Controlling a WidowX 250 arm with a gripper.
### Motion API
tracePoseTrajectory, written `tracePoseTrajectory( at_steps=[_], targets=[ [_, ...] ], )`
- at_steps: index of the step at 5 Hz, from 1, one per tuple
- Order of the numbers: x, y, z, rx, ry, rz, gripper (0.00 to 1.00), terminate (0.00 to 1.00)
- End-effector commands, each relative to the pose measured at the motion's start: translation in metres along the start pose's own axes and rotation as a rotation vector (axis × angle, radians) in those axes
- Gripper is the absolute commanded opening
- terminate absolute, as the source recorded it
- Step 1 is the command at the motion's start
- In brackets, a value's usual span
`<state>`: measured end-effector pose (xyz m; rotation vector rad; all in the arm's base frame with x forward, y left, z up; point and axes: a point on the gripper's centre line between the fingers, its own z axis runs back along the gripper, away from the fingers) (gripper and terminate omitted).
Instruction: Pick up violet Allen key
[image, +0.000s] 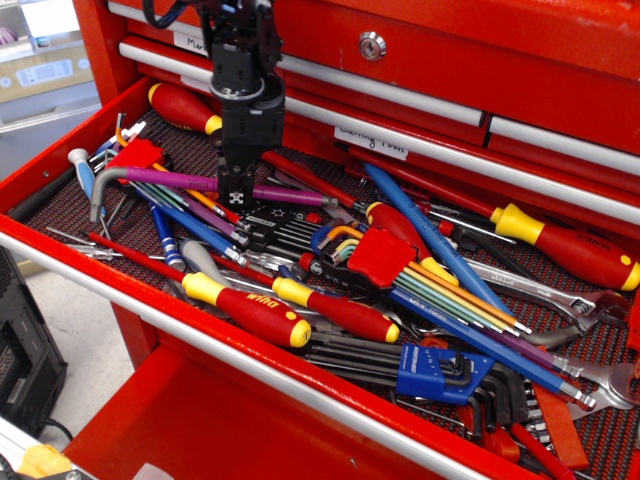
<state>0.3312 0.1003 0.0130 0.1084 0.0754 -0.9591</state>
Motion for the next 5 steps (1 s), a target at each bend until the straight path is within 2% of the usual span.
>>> tracePoseTrajectory(
  at_steps=[1,2,3,4,5],
  targets=[
    [-0.007,0.009,0.085,0.169,0.019,0.009,0.00,0.00],
    [-0.021,0.006,0.120,0.224,0.042,-0.029,0.00,0.00],
    [-0.033,0.000,0.158,0.271,0.032,-0.046,0.00,0.00],
    [-0.036,-0.002,0.179,0.286,-0.029,-0.098,0.00,0.00],
    [-0.031,-0.006,0.186,0.261,-0.093,-0.100,0.00,1.00]
  ],
)
